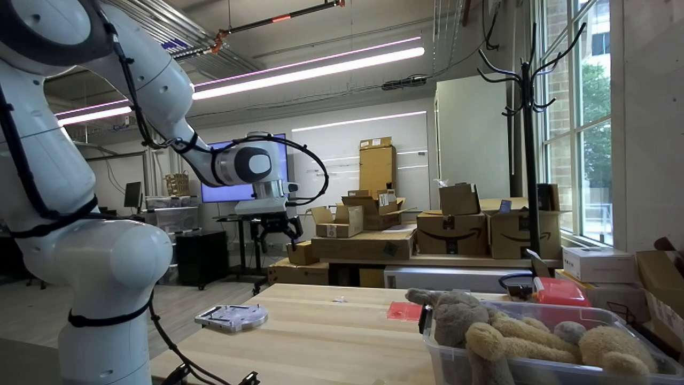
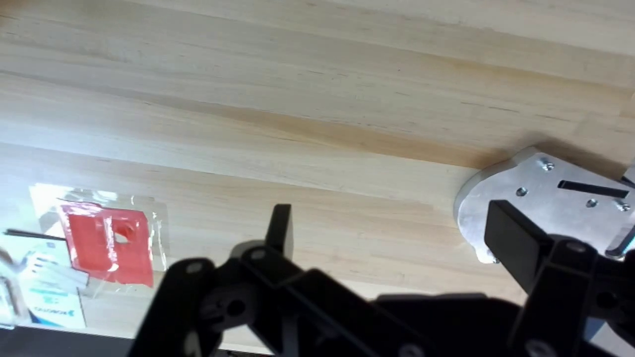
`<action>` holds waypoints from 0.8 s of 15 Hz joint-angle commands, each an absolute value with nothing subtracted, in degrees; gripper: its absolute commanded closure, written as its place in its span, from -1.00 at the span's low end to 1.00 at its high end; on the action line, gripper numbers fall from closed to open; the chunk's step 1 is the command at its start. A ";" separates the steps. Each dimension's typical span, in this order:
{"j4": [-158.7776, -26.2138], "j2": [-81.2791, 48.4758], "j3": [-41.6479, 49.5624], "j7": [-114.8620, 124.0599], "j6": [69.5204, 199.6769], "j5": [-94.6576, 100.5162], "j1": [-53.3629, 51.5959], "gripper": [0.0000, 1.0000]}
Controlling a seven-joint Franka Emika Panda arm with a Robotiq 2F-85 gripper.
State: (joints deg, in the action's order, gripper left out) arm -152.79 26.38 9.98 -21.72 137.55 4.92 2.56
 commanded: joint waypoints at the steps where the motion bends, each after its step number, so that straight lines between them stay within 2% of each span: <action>1: -150.51 16.09 8.97 -17.52 145.48 6.65 4.05 -1.00; 6: -146.96 0.13 8.65 -14.33 155.15 8.65 4.90 -1.00; 12: -141.58 -12.74 7.61 -17.67 157.79 5.44 5.35 -1.00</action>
